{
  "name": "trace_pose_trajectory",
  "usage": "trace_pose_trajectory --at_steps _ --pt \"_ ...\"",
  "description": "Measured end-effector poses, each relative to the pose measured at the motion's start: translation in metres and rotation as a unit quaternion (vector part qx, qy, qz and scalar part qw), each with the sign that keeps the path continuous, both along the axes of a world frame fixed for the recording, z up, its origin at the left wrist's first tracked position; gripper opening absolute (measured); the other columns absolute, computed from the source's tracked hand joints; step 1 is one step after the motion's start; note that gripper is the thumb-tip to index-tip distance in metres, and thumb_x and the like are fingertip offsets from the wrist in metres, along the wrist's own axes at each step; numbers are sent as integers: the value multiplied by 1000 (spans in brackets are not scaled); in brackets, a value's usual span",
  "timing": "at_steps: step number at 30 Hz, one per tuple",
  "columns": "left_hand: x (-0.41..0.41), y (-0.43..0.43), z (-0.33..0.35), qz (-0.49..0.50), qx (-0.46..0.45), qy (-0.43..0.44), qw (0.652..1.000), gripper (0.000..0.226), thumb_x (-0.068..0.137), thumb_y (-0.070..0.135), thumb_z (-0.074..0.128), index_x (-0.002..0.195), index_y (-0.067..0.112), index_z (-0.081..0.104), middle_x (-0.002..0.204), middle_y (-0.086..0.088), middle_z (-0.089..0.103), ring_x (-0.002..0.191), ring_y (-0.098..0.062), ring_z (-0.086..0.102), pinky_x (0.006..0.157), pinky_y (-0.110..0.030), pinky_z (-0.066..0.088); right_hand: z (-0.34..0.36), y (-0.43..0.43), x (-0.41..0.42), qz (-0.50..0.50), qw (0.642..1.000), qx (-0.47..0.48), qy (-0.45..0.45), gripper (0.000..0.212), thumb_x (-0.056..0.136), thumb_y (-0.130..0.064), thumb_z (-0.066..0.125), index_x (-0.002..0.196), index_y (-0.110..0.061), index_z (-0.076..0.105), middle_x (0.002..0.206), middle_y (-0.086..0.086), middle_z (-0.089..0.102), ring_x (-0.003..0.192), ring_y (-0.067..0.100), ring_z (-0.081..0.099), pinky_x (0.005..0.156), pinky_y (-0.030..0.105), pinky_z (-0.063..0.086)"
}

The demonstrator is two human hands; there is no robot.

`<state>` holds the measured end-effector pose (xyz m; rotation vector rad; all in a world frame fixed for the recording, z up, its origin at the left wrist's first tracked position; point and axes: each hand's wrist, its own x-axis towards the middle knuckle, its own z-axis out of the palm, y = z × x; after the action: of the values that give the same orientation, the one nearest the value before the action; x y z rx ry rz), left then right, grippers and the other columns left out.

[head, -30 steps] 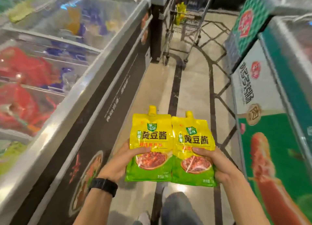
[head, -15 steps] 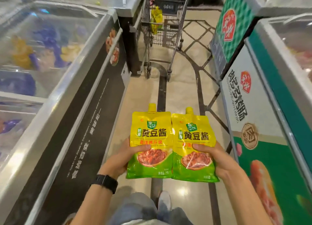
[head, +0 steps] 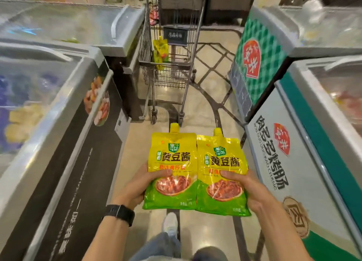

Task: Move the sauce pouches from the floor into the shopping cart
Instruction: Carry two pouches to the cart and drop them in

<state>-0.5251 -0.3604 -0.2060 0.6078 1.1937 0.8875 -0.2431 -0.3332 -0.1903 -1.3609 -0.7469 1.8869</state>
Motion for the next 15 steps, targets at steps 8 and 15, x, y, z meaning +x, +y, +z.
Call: trace_pose_trajectory --at_steps 8,15 --pt "28 196 -2 -44 -9 1 999 60 65 8 78 123 7 64 113 -16 75 104 -37 72 96 -50 55 -8 170 31 -50 998 2 -30 99 24 -25 99 115 -9 65 102 15 75 88 32 74 68 37 60" --pt "69 377 -19 -38 -41 -14 998 70 63 7 89 127 6 60 113 -15 75 98 -30 74 82 -37 61 -34 352 76 -60 998 -22 -30 102 27 -20 94 122 -10 61 105 16 74 91 36 73 73 42 60"
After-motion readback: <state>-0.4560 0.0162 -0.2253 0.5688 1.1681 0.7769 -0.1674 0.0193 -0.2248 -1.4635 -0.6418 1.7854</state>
